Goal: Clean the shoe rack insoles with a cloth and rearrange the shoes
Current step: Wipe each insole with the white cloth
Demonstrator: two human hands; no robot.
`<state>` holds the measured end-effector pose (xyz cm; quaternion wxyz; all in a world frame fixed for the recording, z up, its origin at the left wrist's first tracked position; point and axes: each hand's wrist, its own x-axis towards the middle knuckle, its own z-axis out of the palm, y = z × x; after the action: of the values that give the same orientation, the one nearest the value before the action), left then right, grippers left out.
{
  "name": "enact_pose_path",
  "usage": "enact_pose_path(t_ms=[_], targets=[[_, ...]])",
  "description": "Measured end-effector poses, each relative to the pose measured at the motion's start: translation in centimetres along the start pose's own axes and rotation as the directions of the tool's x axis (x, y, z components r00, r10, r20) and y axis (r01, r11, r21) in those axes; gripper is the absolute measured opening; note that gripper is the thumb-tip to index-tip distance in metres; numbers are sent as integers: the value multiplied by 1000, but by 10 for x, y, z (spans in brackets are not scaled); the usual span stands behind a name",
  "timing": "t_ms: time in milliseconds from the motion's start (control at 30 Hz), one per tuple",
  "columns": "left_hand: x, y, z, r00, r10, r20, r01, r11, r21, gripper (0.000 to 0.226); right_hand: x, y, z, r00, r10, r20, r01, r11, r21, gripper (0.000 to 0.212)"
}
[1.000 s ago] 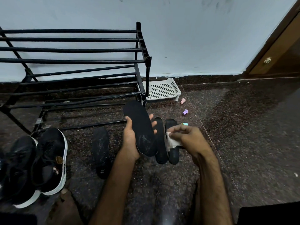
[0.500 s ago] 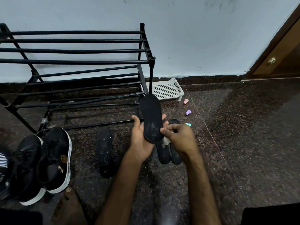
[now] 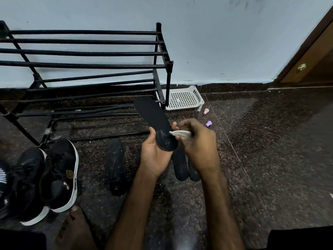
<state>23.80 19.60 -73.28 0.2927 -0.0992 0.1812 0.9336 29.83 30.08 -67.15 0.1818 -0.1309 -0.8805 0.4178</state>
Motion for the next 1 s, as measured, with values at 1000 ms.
enact_pose_path(t_ms=[1000], targets=[[-6, -13, 7, 998, 56, -5, -55, 989, 136, 62, -1, -5, 9, 960, 83, 267, -71, 996, -55, 6]])
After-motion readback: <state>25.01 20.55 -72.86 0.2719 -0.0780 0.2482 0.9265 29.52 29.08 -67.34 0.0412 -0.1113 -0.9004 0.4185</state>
